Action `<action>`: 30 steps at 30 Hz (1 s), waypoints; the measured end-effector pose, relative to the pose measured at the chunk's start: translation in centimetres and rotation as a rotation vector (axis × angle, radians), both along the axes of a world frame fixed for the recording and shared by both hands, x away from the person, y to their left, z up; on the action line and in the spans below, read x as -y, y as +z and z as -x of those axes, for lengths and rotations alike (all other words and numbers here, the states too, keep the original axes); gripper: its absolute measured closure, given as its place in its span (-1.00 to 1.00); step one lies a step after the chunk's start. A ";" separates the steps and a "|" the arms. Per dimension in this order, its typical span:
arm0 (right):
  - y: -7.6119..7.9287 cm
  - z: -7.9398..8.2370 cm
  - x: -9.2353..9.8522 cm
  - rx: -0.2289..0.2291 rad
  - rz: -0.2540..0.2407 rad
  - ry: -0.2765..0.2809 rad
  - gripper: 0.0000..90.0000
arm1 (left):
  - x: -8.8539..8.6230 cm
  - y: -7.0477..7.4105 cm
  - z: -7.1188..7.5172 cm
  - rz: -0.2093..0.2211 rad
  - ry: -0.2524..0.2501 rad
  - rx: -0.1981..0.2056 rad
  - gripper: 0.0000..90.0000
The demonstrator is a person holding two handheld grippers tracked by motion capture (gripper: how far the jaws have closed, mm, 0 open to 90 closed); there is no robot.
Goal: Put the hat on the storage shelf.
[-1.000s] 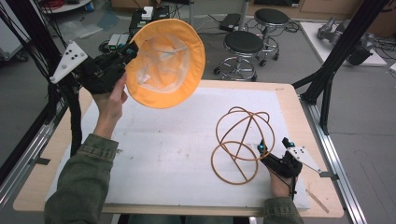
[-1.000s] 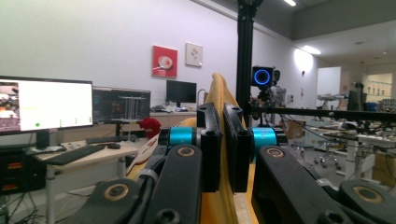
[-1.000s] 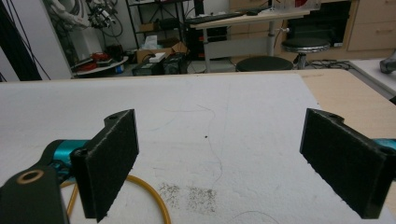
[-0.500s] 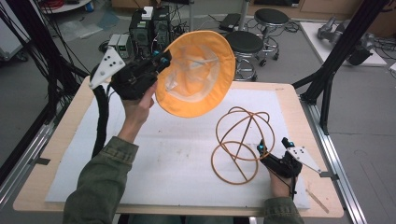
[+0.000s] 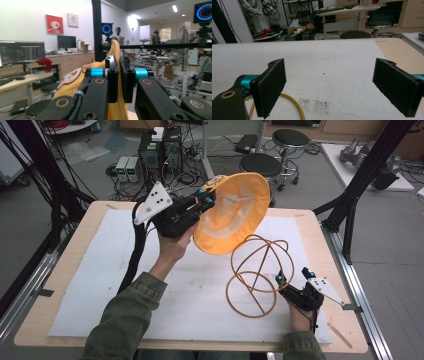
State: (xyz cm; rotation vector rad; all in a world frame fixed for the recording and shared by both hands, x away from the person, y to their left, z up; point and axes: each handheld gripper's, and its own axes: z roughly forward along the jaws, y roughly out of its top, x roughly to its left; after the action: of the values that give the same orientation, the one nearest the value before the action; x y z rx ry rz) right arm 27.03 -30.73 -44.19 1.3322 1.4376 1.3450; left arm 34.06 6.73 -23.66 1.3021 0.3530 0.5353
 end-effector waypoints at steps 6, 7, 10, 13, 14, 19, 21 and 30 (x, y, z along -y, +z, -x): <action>0.0 -0.1 0.0 0.001 0.002 0.004 -0.76 | 1.4 -0.3 0.8 -0.022 -0.056 -0.018 0.91; 0.0 0.0 0.0 -0.002 0.003 0.003 -0.76 | 1.7 -0.4 1.1 -0.028 -0.067 -0.012 0.91; -0.1 -0.1 0.1 -0.003 -0.002 0.000 -0.76 | 2.6 -0.3 1.8 -0.032 -0.099 0.002 0.91; -0.1 -0.1 0.1 -0.003 -0.001 -0.001 -0.76 | 3.5 -0.2 2.5 -0.032 -0.137 0.012 0.91; -0.1 -0.1 0.1 -0.003 -0.002 -0.002 -0.76 | 3.5 -0.2 2.5 -0.032 -0.137 0.012 0.91; -0.1 -0.1 0.1 -0.006 -0.005 -0.003 -0.76 | 4.4 0.0 3.7 -0.032 -0.188 0.030 0.91; -0.1 -0.1 0.1 -0.006 -0.001 -0.004 -0.76 | 4.9 0.2 4.3 -0.034 -0.212 0.035 0.91; -0.1 -0.1 0.1 -0.002 -0.001 -0.004 -0.76 | 8.2 -0.1 6.6 -0.113 -0.281 0.060 0.91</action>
State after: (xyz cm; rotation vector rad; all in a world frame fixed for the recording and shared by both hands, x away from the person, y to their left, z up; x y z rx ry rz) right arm 27.16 -30.84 -44.32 1.3371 1.4352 1.3422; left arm 27.47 -1.48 -23.81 1.4135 0.0880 0.3592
